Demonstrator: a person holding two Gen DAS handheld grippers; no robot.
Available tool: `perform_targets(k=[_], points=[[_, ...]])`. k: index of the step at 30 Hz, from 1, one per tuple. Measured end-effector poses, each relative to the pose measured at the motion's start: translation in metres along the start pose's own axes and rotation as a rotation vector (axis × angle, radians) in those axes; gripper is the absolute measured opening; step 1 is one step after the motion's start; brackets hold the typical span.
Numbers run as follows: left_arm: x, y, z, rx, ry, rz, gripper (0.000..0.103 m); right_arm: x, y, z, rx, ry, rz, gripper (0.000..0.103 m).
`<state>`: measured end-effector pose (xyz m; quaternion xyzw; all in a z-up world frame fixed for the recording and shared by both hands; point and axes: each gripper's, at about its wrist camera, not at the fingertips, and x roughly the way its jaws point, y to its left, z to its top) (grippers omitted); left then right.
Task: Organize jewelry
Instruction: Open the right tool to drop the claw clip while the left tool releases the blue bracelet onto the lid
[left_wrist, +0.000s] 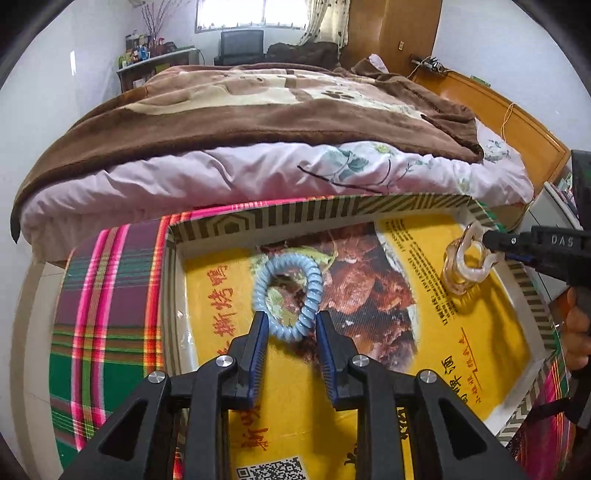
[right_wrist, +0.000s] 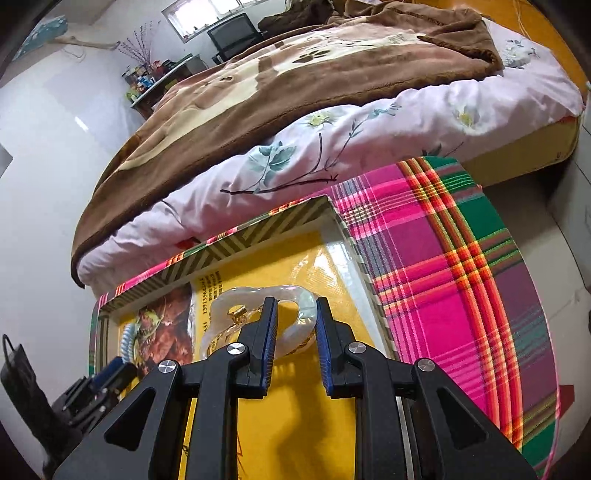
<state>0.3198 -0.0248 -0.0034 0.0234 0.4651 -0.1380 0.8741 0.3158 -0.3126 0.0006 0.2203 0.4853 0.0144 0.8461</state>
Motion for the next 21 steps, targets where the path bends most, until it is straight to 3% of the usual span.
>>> perform_targets(k=[8,11,21], points=[[0.001,-0.001,-0.001,-0.009,0.010,-0.005,0.029,0.000,-0.003,0.001,0.030,0.010,0.014,0.024],[-0.002,-0.002,-0.002,-0.010,0.008,-0.005,0.048,-0.004,-0.003,0.000,0.029,0.000,0.018,0.034],[-0.046,-0.011,-0.014,-0.013,-0.045,0.003,0.059,-0.040,0.004,-0.013,0.016,-0.049,0.052,0.038]])
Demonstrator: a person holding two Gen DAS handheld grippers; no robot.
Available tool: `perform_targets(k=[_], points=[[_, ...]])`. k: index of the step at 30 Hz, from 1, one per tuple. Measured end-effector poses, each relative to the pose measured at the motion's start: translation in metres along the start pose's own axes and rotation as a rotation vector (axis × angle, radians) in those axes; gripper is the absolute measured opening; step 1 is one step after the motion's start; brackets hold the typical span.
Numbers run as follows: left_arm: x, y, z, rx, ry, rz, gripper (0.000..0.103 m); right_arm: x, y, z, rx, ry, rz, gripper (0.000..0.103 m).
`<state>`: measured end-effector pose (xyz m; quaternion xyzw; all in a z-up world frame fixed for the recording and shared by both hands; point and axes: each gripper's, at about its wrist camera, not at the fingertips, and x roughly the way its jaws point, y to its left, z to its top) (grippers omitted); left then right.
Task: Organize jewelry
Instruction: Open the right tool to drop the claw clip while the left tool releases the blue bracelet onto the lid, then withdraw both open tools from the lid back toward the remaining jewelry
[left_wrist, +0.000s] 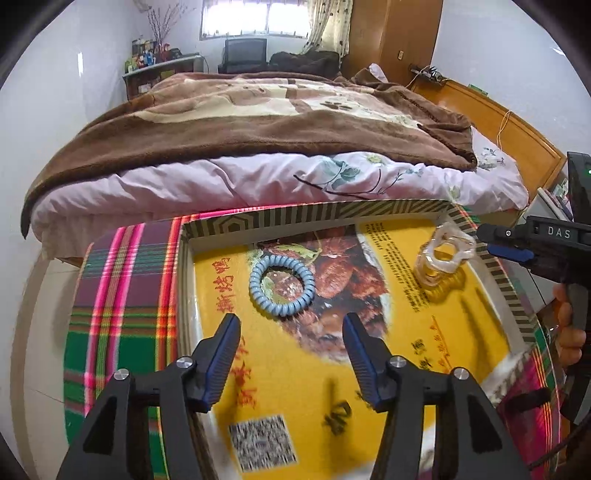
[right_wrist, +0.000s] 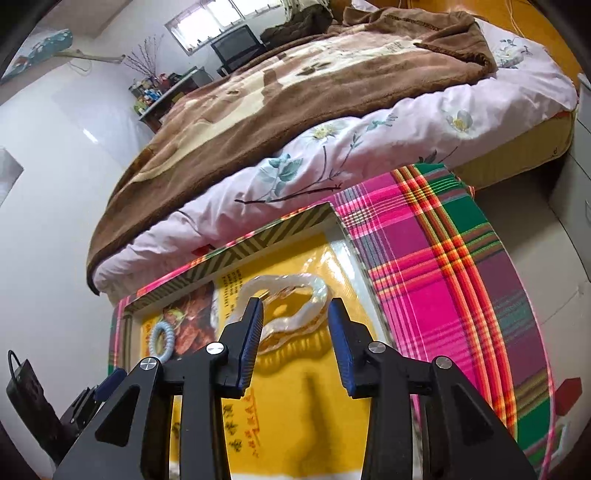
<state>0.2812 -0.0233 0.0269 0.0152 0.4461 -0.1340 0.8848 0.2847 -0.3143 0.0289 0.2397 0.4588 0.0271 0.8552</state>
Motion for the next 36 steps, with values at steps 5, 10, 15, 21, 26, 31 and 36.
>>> perform_targets(k=[5,10,15,21,26,31,36], points=[[-0.036,-0.011,-0.014,0.003,-0.048,0.001,0.064,-0.028,0.007,-0.015,-0.039,-0.030,0.030,0.038],[-0.068,-0.022,-0.032,0.006,-0.081,0.005,0.065,-0.056,0.010,-0.032,-0.059,-0.055,0.058,0.039],[-0.095,-0.033,-0.049,0.015,-0.120,0.025,0.065,-0.080,0.014,-0.049,-0.083,-0.081,0.082,0.039],[-0.121,-0.039,-0.076,0.006,-0.155,0.020,0.073,-0.105,0.020,-0.082,-0.192,-0.124,0.068,0.047],[-0.136,-0.033,-0.103,-0.012,-0.184,0.022,0.075,-0.113,0.009,-0.114,-0.283,-0.154,0.017,0.048],[-0.142,-0.019,-0.136,-0.055,-0.199,0.012,0.082,-0.106,-0.017,-0.142,-0.352,-0.164,-0.062,0.051],[-0.138,0.001,-0.164,-0.095,-0.165,0.019,0.082,-0.096,-0.037,-0.158,-0.414,-0.153,-0.085,0.051]])
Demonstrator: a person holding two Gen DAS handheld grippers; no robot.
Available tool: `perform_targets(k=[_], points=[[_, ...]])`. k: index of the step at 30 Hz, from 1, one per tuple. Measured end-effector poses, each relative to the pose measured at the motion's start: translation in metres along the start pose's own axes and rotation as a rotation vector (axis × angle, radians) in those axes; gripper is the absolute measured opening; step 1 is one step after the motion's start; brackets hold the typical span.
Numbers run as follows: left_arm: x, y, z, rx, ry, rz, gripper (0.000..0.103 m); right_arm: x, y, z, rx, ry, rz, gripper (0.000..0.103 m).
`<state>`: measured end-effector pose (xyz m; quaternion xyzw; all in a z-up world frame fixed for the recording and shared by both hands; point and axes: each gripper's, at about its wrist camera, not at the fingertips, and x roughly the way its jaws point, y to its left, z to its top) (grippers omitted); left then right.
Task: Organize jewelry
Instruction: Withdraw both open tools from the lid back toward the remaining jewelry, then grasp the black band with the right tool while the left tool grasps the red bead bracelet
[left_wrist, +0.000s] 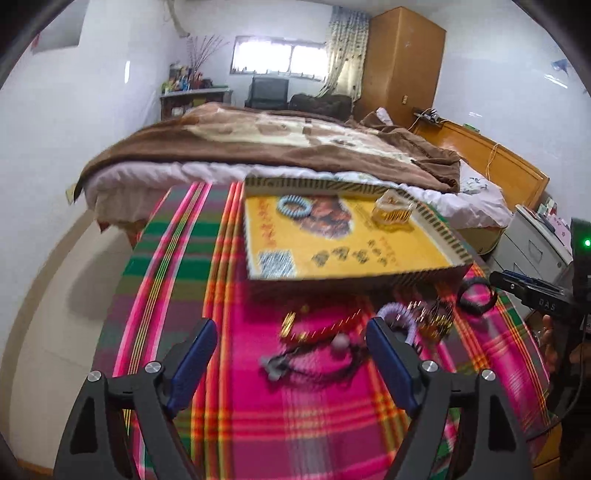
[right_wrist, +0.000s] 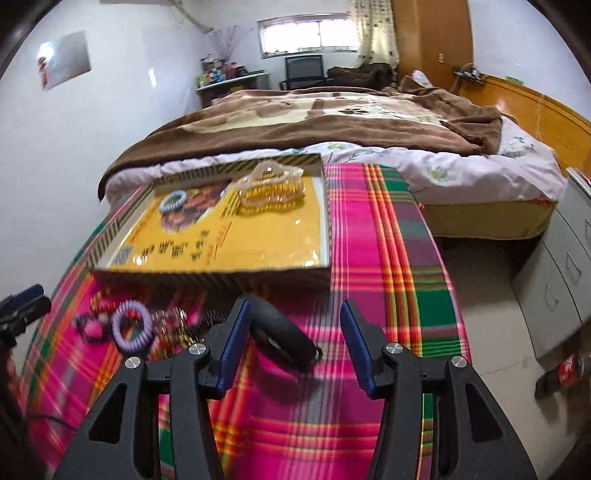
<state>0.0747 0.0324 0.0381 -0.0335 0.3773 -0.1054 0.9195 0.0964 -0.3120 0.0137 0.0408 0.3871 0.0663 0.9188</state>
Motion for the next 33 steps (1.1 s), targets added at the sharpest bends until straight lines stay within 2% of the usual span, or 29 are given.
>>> perform_targets(k=[6,9,16,17,19,20,21,25,29,33], points=[[0.006,0.023,-0.018,-0.062,0.037,-0.005,0.082,0.010,-0.005,-0.006,-0.010,0.008,0.041,0.056],[0.008,0.029,-0.021,-0.083,0.056,-0.010,0.082,0.022,-0.005,-0.007,-0.025,0.035,0.023,0.056],[0.014,0.027,-0.019,-0.072,0.071,-0.005,0.082,0.035,-0.008,-0.011,-0.003,0.068,0.026,0.055],[0.016,0.027,-0.018,-0.072,0.075,-0.005,0.082,0.035,-0.008,-0.011,0.000,0.065,0.028,0.053],[0.021,0.027,-0.014,-0.078,0.087,-0.011,0.082,0.037,-0.009,-0.012,0.000,0.065,0.030,0.038],[0.024,0.027,-0.012,-0.086,0.097,-0.012,0.082,0.037,-0.009,-0.012,0.004,0.062,0.035,0.035],[0.025,0.027,-0.011,-0.089,0.100,-0.013,0.082,0.037,-0.010,-0.012,0.006,0.059,0.038,0.027],[0.033,0.020,-0.001,-0.069,0.099,-0.015,0.082,0.035,-0.009,-0.011,0.006,0.050,0.038,0.017],[0.045,0.017,0.006,-0.060,0.122,-0.017,0.082,0.026,-0.010,-0.012,0.016,0.005,0.035,0.015],[0.062,0.013,0.014,-0.038,0.153,0.033,0.082,0.017,-0.012,-0.013,0.037,-0.025,0.052,0.015]])
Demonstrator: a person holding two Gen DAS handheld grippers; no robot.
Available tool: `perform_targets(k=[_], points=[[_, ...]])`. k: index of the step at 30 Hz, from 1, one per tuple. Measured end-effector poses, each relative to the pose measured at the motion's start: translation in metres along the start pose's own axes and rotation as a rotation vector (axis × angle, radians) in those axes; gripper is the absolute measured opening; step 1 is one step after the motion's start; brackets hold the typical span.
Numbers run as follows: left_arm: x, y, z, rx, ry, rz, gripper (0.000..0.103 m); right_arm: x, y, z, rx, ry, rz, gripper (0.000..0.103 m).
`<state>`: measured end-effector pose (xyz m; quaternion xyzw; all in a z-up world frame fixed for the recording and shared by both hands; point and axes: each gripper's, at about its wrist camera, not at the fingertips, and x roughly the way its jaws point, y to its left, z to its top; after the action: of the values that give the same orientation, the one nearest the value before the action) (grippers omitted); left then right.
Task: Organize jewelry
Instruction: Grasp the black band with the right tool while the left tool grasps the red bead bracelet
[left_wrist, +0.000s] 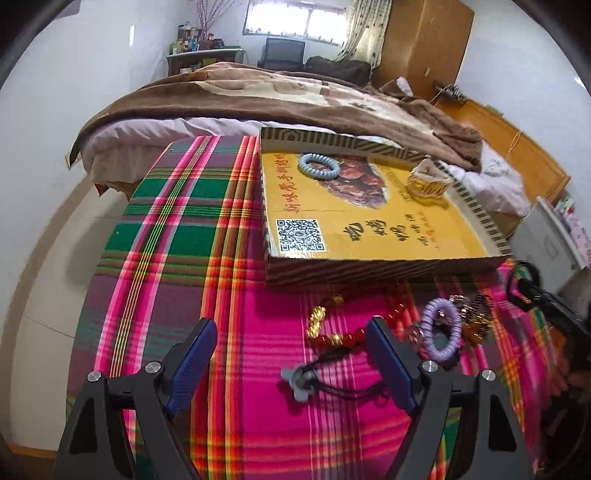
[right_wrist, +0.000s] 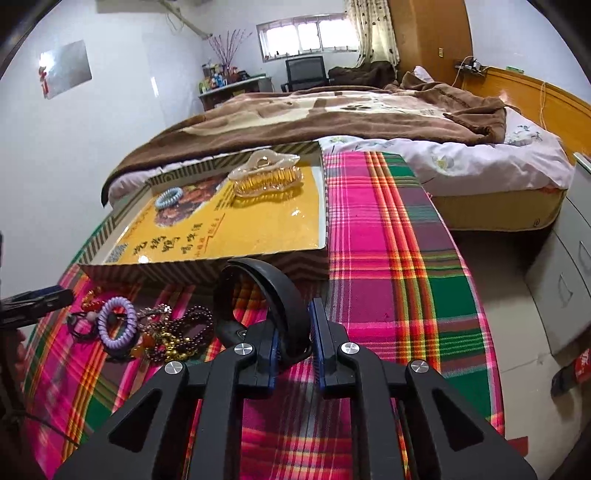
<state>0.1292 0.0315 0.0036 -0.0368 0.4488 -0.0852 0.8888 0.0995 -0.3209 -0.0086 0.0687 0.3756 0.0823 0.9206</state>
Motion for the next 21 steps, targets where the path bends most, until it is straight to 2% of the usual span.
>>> perform_targets(k=[6,15,18,20,21], points=[[0.024,-0.010,0.008,0.023,0.052,0.067,0.082,-0.010,0.002,-0.002,0.009,-0.021,0.035,0.015],[0.040,-0.021,0.011,0.084,0.057,0.110,0.081,-0.010,0.006,-0.001,0.007,-0.029,0.058,0.015],[0.040,-0.027,0.011,0.113,0.051,0.098,0.069,-0.008,0.005,-0.001,0.011,-0.027,0.061,0.015],[0.038,-0.032,0.011,0.137,0.050,0.088,0.051,-0.007,0.005,-0.001,0.014,-0.028,0.065,0.015],[0.037,-0.035,0.011,0.148,0.049,0.082,0.045,-0.007,0.005,-0.001,0.015,-0.028,0.065,0.015]])
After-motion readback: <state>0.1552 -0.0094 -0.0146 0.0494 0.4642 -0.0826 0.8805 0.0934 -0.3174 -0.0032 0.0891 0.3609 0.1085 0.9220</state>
